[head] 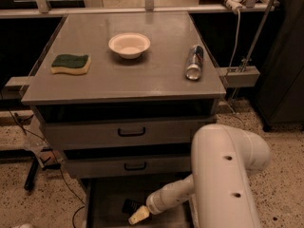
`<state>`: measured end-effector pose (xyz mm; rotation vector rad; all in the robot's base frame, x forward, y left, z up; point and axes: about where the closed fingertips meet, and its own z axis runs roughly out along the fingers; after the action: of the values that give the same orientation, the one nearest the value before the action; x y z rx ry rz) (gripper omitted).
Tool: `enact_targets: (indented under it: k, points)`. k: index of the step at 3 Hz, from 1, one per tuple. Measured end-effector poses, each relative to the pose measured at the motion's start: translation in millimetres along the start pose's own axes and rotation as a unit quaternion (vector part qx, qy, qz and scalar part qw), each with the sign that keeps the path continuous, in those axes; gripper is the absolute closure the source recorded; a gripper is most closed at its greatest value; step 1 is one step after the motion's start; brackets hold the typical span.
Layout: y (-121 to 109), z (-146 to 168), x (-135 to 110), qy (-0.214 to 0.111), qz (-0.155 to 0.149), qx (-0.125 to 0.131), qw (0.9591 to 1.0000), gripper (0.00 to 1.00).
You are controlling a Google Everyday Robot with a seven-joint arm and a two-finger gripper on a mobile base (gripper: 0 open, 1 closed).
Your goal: Pick rxbar chocolate from bottom drawer and place on counter
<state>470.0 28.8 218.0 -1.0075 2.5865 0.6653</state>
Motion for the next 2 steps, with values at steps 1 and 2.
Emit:
enact_targets:
  k: [1, 2]
  points:
    - [-10.1, 27.9, -14.4, -0.015, -0.015, 0.02, 0.9996, 0.0]
    - [-10.2, 29.7, -14.2, -0.015, -0.014, 0.02, 0.9996, 0.0]
